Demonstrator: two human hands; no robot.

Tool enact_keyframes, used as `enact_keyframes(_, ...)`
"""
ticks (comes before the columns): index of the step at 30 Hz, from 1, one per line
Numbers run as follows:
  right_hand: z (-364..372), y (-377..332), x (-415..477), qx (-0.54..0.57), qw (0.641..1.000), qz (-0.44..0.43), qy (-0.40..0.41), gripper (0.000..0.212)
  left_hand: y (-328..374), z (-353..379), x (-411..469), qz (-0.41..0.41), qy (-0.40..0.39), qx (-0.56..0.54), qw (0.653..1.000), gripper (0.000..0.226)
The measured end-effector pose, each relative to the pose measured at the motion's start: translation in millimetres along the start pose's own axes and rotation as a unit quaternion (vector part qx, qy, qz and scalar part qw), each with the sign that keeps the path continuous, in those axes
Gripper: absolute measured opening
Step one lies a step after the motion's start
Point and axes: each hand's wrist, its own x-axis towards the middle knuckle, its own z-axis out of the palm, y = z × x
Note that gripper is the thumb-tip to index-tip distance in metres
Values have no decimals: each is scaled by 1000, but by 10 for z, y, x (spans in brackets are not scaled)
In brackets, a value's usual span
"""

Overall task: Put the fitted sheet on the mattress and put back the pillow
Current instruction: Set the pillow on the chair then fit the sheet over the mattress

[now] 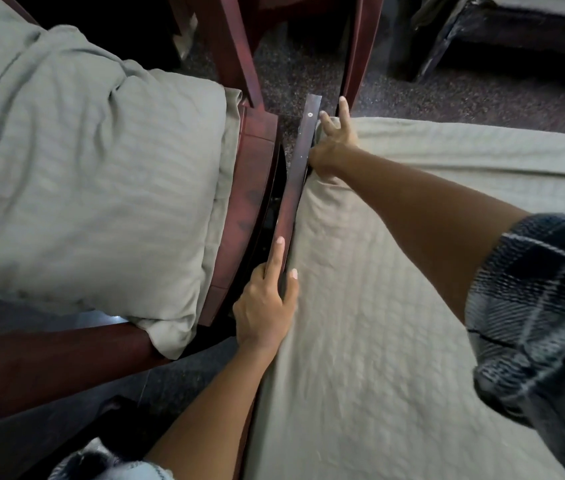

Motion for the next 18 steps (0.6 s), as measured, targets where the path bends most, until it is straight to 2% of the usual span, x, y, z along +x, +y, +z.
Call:
enact_keyframes(3, 8, -20, 99, -21, 1000, -4, -17, 61, 10, 9, 5, 2, 6, 11, 1000, 58)
enact_keyframes(6, 142, -42, 172, 15, 1000, -4, -17, 63, 21, 27, 4, 2, 5, 18, 1000, 56)
enact_keyframes(9, 174, -5, 245, 87, 996, -19, -14, 54, 14, 27, 12, 5, 3, 24, 1000, 55)
enact_keyframes(12, 152, 107, 254, 151, 987, -53, 25, 34, 20, 22, 13, -2, 8, 19, 1000, 55)
enact_keyframes(15, 64, 282, 227, 331, 939, -50, 86, 18, 56, 24, 18, -3, 15, 13, 1000, 55)
enact_keyframes(18, -2, 444, 317, 545, 835, 11, 78, 10, 71, 35, 37, -6, 17, 15, 1000, 55)
